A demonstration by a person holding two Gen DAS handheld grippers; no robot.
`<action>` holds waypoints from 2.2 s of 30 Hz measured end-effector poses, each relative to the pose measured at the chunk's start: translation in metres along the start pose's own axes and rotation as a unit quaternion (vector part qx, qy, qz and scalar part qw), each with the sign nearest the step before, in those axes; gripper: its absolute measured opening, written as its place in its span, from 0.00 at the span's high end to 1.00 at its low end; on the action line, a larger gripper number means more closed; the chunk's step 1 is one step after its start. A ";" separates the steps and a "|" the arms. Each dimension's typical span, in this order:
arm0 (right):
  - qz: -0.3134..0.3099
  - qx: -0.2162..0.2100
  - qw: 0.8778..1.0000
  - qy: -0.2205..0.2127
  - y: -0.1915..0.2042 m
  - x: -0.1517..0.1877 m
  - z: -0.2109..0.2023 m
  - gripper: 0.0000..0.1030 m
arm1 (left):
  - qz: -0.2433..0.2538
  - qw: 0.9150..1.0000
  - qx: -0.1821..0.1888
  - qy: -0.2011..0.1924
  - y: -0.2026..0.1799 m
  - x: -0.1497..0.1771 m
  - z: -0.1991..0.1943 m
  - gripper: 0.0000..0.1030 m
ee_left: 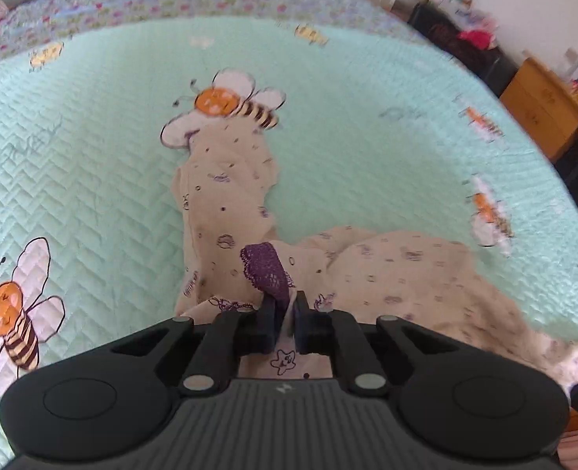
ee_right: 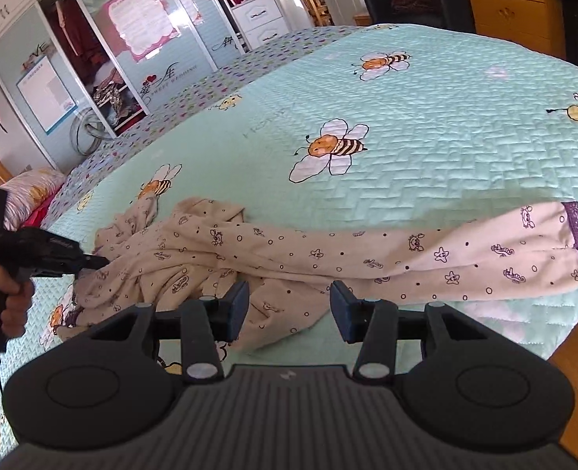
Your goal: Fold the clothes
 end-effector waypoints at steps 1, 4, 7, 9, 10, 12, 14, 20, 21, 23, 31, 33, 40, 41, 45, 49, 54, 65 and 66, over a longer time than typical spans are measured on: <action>-0.001 -0.002 1.000 -0.002 0.001 -0.001 -0.002 0.53 | 0.003 1.000 0.008 -0.017 -0.003 0.007 -0.018 0.92; -0.006 -0.013 1.000 -0.004 0.008 -0.001 -0.006 0.53 | 0.024 0.997 0.020 -0.067 -0.010 0.039 -0.078 0.92; -0.015 -0.028 0.999 -0.005 0.023 0.001 -0.011 0.53 | 0.021 0.994 0.055 -0.094 -0.009 0.082 -0.137 0.92; -0.026 -0.044 0.999 -0.005 0.037 0.003 -0.015 0.53 | 0.012 0.993 0.077 -0.084 0.000 0.119 -0.159 0.92; -0.033 -0.052 0.998 -0.005 0.045 0.003 -0.017 0.53 | 0.002 0.994 0.075 -0.075 0.006 0.130 -0.156 0.92; -0.049 -0.071 0.996 -0.004 0.062 0.007 -0.020 0.53 | -0.021 0.996 0.070 -0.057 0.018 0.150 -0.149 0.92; -0.065 -0.086 0.994 0.003 0.078 0.010 -0.019 0.52 | -0.044 0.996 0.065 -0.039 0.029 0.169 -0.142 0.91; -0.109 -0.133 0.984 0.033 0.133 0.017 -0.005 0.48 | -0.112 0.992 0.048 0.015 0.064 0.228 -0.122 0.71; -0.115 -0.144 0.982 0.037 0.144 0.017 0.000 0.43 | -0.123 0.991 0.046 0.024 0.070 0.238 -0.119 0.65; -0.124 -0.160 0.978 0.048 0.164 0.014 0.012 0.39 | -0.140 0.989 0.044 0.021 0.076 0.234 -0.118 0.53; -0.194 -0.143 0.967 0.088 0.212 -0.005 0.105 0.32 | -0.148 0.988 0.050 0.011 0.084 0.215 -0.111 0.53; -0.202 -0.103 0.968 0.109 0.197 -0.015 0.139 0.32 | -0.155 0.987 0.040 0.008 0.096 0.203 -0.102 0.53; -0.232 -0.027 0.955 0.180 0.156 0.003 0.206 0.72 | -0.195 0.979 0.044 0.044 0.115 0.173 -0.040 0.53; -0.231 -0.020 0.956 0.183 0.145 0.000 0.208 0.98 | -0.197 0.978 0.047 0.043 0.115 0.169 -0.037 0.53; -0.134 0.035 0.987 0.085 0.063 -0.071 0.174 0.97 | -0.205 0.976 0.064 0.039 0.114 0.158 -0.029 0.53; -0.107 0.081 0.991 -0.020 -0.001 -0.131 0.097 0.91 | -0.233 0.968 0.088 0.034 0.115 0.154 -0.028 0.53; -0.230 -0.048 0.971 0.040 0.067 -0.079 0.085 0.25 | -0.313 0.940 0.132 0.043 0.116 0.156 -0.019 0.53; -0.348 -0.100 0.918 0.159 0.158 0.010 0.193 0.25 | -0.369 0.914 0.159 0.049 0.127 0.160 -0.018 0.52; -0.342 -0.100 0.920 0.165 0.155 0.008 0.196 0.28 | -0.374 0.912 0.162 0.049 0.128 0.160 -0.017 0.52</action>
Point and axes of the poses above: each gripper's, at about its wrist camera, not at the fingertips, and z roughly the way its jaws point, y to its left, x to its underside, the point moved 6 cm from there along z, roughly the way its jaws point, and after that the axes turned 8 degrees about -x, right-handed, at the moved point
